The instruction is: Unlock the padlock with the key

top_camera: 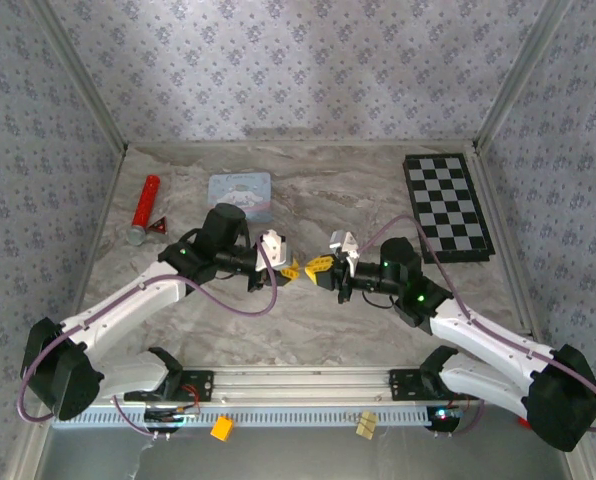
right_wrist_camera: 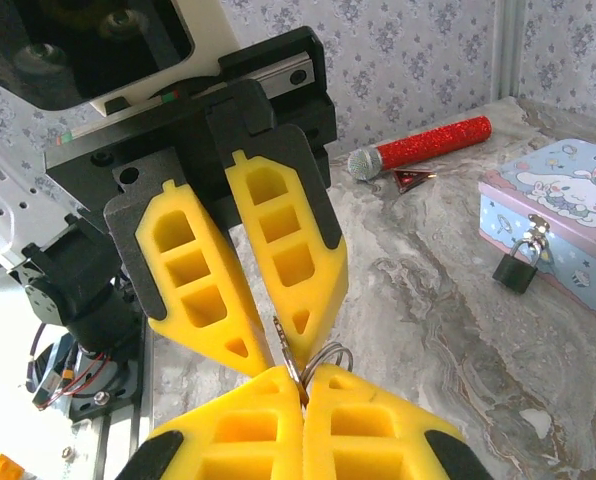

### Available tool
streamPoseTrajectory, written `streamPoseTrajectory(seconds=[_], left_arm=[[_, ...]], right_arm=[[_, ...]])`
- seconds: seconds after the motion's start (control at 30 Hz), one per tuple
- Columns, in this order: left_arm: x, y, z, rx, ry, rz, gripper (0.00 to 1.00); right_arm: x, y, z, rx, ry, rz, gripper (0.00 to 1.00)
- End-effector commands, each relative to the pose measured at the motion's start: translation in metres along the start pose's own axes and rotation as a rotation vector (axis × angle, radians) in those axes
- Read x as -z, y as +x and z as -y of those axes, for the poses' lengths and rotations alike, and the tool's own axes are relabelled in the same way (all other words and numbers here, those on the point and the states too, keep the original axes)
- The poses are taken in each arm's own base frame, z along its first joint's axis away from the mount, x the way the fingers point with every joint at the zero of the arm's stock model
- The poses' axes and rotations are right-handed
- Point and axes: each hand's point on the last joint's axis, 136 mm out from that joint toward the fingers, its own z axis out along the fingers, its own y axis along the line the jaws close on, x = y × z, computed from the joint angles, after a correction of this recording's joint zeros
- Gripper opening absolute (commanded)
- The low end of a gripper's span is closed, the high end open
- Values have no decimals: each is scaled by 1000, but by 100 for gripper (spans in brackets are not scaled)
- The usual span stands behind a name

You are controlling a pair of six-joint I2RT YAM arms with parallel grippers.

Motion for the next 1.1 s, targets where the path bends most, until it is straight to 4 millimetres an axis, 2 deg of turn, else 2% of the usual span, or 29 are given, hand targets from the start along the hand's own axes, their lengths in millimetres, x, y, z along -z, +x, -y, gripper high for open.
streamPoseTrajectory(seconds=[0.0,0.1,0.13,0.17,0.27,0.33,0.47,0.6,0.7,0.83,0.93,1.07], left_arm=[[3,-19,-7,-19,-22,32,11],[3,-19,-17,6,-69,22,4],[3,-20,-24,21,-100,17,4],[3,-20,-30,31,-124,11,1],[6,-20,-43,24,-196,-17,0],[8,-17,-50,-30,-245,-46,0],[11,-1,-63,-267,-353,-186,0],[11,16,-68,-520,-318,-328,0],[12,5,-77,-613,-326,-337,0],[7,1,-77,-774,-275,-356,0],[5,-11,-86,-835,-315,-318,0],[-3,-20,-86,-929,-348,-267,0]], right_arm=[[-1,-12,-1,34,10,14,0],[-2,-10,1,36,19,8,0],[-3,-9,1,36,25,5,4],[-2,-9,2,36,37,6,16],[2,-11,11,23,102,27,43],[8,-16,19,-5,164,59,57],[24,-25,39,-137,306,143,72],[36,-26,62,-414,421,220,73],[40,-14,76,-712,457,260,69],[33,-6,74,-1007,400,275,65],[31,-2,71,-1149,378,302,62],[31,-5,69,-1262,347,373,57]])
